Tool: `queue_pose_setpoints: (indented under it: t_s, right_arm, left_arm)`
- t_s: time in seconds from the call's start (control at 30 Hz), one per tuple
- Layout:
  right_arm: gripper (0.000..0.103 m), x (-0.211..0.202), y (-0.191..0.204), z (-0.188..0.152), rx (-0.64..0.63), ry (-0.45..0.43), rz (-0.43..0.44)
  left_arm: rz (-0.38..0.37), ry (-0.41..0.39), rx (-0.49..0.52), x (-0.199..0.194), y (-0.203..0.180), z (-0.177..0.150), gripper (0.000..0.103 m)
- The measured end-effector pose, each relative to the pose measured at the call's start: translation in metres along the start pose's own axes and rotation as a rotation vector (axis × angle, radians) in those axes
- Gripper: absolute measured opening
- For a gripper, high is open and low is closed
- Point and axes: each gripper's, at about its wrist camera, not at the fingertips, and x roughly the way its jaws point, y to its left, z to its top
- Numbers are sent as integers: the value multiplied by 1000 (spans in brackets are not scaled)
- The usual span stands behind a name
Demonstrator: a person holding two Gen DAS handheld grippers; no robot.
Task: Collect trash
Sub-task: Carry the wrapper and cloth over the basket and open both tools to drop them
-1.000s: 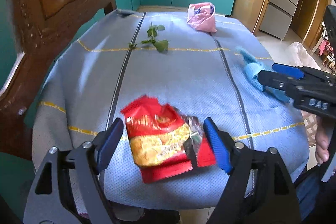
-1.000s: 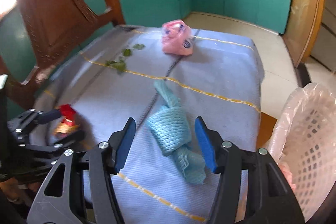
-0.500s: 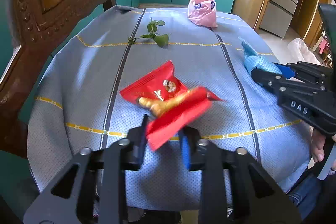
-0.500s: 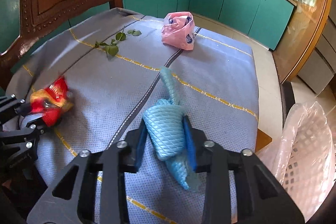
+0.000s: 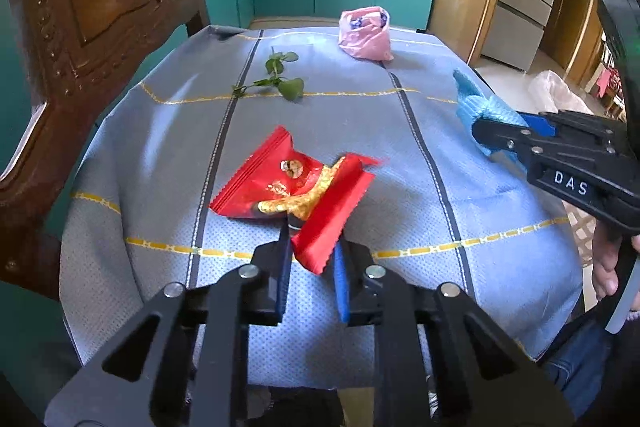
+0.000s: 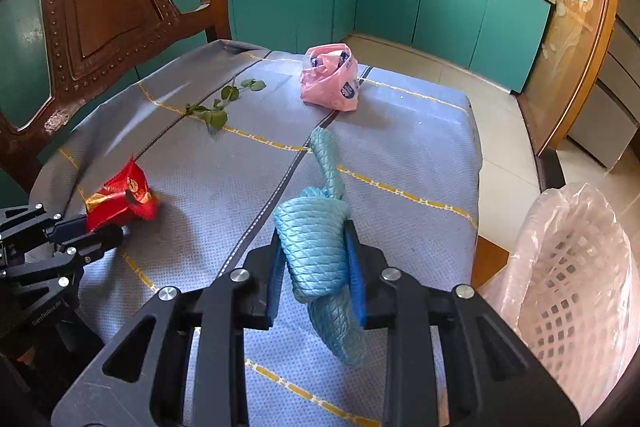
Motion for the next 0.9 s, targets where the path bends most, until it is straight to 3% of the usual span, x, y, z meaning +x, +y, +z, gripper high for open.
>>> queue_pose_setpoints:
  t_s: [0.07, 0.2, 0.27, 0.33, 0.37, 0.47, 0.9]
  right_arm:
    - [28, 0, 1, -1, 0, 4, 1]
    - [28, 1, 1, -2, 2, 9, 1]
    - [28, 2, 1, -2, 2, 12, -1]
    - [28, 3, 1, -2, 3, 14, -2]
    - [28, 3, 1, -3, 2, 14, -3]
    - [28, 2, 2, -3, 0, 9, -5]
    - [28, -39, -1, 0, 12, -87, -27]
  left_arm:
    - [37, -23, -4, -3, -1, -1, 70]
    - [46, -63, -7, -7, -1, 4, 71]
    - [65, -71, 22, -5, -5, 8, 62]
    - [65, -62, 51, 0, -11, 10, 45]
    - [62, -52, 60, 3, -12, 11, 30]
    - [66, -63, 77, 2, -18, 10, 16]
    - [81, -197, 95, -46, -32, 23, 13]
